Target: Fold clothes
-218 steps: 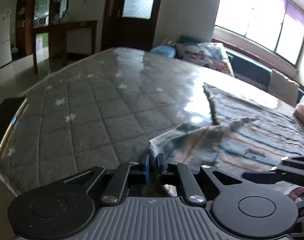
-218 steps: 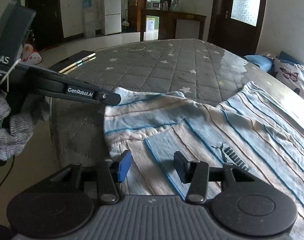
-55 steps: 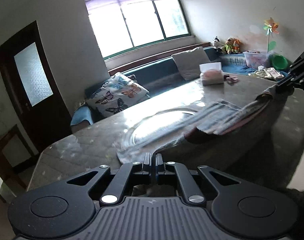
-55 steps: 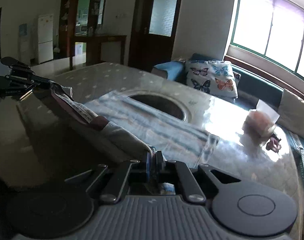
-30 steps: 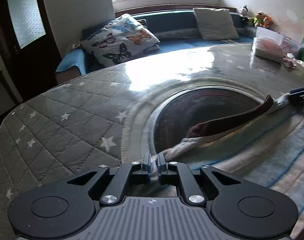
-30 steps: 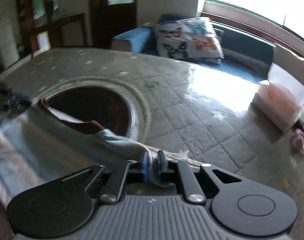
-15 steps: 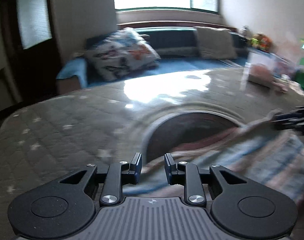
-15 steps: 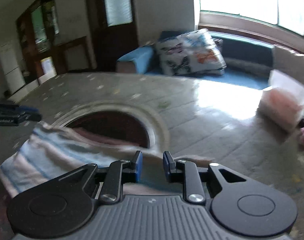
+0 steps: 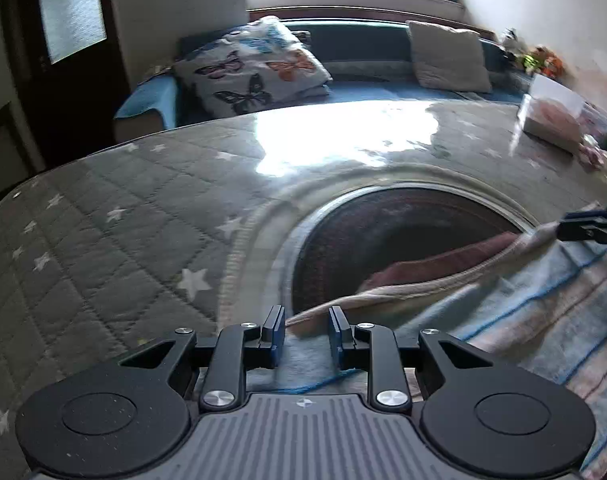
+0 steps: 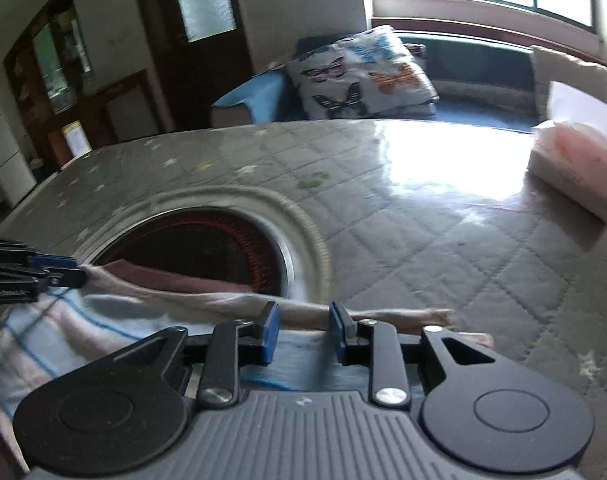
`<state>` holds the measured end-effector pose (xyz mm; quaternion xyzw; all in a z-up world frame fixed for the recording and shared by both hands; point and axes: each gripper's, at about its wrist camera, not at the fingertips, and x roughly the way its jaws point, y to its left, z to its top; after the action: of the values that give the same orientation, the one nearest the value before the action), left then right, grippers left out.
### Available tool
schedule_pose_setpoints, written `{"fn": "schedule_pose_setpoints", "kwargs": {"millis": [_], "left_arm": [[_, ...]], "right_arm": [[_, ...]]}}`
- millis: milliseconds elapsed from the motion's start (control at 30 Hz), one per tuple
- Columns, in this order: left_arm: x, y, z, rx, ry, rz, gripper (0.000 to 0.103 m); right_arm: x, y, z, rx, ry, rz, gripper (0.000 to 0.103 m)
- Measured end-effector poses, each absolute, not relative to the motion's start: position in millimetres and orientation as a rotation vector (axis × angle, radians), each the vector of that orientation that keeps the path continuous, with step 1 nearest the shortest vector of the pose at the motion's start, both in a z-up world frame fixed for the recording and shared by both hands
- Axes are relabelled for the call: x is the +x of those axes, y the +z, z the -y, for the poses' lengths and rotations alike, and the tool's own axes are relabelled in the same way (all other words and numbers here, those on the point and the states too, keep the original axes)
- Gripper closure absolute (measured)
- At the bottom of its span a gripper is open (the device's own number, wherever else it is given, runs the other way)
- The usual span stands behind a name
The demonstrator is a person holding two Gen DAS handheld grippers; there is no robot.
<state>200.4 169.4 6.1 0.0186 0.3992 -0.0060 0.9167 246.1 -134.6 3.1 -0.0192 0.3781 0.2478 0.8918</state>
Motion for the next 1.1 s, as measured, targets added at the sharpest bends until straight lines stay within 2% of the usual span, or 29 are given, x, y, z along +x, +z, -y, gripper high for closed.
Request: {"fn": "schedule_pose_setpoints", "kwargs": {"millis": [67, 200, 433, 533, 567, 700, 933, 1100], "left_arm": [[195, 11, -167, 0.036, -0.025, -0.804, 0.078], [188, 20, -156, 0.049, -0.080, -0.774, 0.077], [198, 5, -153, 0.072, -0.052, -0.814, 0.076], [190, 9, -158, 0.053, -0.036, -0.799, 0.074], [186, 11, -159, 0.053, -0.031, -0.795, 0.074], [161, 16, -158, 0.056, -0.028, -0.771, 0.067], [104, 13, -148, 0.081, -0.017, -0.752, 0.067], [71, 6, -148, 0.063, 0.016, -0.753, 0.068]], "right_arm": [[244, 5, 139, -0.045, 0.497, -0.777, 0.073], [238, 7, 151, -0.054, 0.486, -0.772, 0.073], [249, 6, 170, -0.002, 0.442, -0.774, 0.074], [239, 13, 169, -0.024, 0.448, -0.756, 0.071], [234, 15, 168, -0.033, 0.459, -0.754, 0.067], [212, 19, 165, -0.072, 0.507, -0.751, 0.066], [156, 17, 160, -0.170, 0.589, -0.740, 0.065], [124, 10, 172, -0.199, 0.581, -0.751, 0.060]]}}
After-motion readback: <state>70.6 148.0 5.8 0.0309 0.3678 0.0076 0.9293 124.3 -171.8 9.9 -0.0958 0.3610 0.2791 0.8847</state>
